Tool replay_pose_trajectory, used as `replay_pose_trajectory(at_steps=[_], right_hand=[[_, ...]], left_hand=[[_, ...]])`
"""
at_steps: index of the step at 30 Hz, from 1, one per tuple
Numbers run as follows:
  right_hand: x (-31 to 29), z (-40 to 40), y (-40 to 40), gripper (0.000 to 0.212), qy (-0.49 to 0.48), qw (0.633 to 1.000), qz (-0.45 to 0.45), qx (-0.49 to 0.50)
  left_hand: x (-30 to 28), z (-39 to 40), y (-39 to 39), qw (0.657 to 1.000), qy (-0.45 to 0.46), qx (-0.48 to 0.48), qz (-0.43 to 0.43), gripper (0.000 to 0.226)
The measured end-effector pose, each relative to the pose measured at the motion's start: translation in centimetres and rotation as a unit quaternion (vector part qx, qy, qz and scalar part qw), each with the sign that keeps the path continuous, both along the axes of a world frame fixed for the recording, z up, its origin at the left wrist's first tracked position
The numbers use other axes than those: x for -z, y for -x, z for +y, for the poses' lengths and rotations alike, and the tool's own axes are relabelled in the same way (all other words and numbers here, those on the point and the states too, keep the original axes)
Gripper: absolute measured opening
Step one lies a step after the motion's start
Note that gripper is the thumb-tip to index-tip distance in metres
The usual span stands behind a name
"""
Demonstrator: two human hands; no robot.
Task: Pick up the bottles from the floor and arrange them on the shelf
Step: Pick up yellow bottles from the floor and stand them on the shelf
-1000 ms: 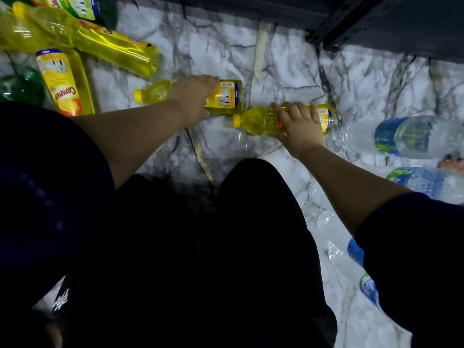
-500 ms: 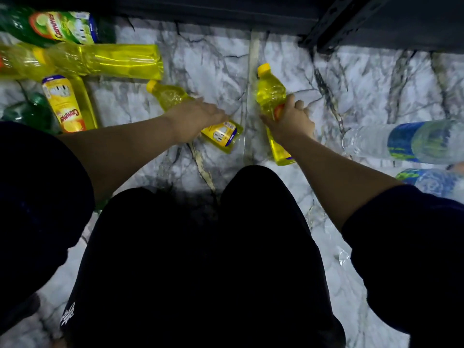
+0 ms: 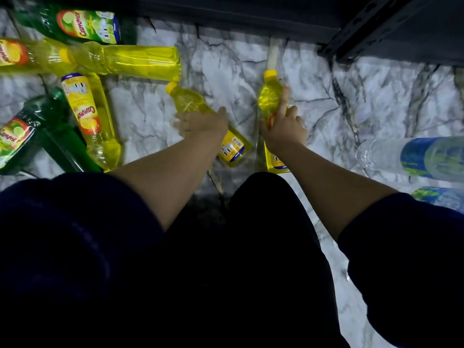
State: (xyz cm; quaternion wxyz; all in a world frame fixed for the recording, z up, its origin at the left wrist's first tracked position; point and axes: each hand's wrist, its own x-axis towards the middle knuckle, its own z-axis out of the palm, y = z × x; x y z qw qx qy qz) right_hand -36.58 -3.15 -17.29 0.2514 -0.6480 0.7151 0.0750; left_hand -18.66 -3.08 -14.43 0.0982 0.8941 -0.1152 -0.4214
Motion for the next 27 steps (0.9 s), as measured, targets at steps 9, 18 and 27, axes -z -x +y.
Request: replay_pose_trajectory(at_steps=[9,18,27], right_hand=[[0.4,-0.2,-1.1,0.101,-0.003,1.000,-0.029,0.007],[-0.5,-0.6,-2.2,0.103,0.041,0.993,-0.114,0.000],[-5.1,0.0,-3.2,0.101,0.137,0.968,-0.210,0.030]], left_hand=[[3.9,0.9,-0.7,0.996,0.074,-0.024,-0.032,0.123],[4.4,5.6,-4.4,0.918,0.145,0.343,-0.138,0.101],[0.9,6.2,-5.6,0.905,0.285,0.298,-0.109,0.086]])
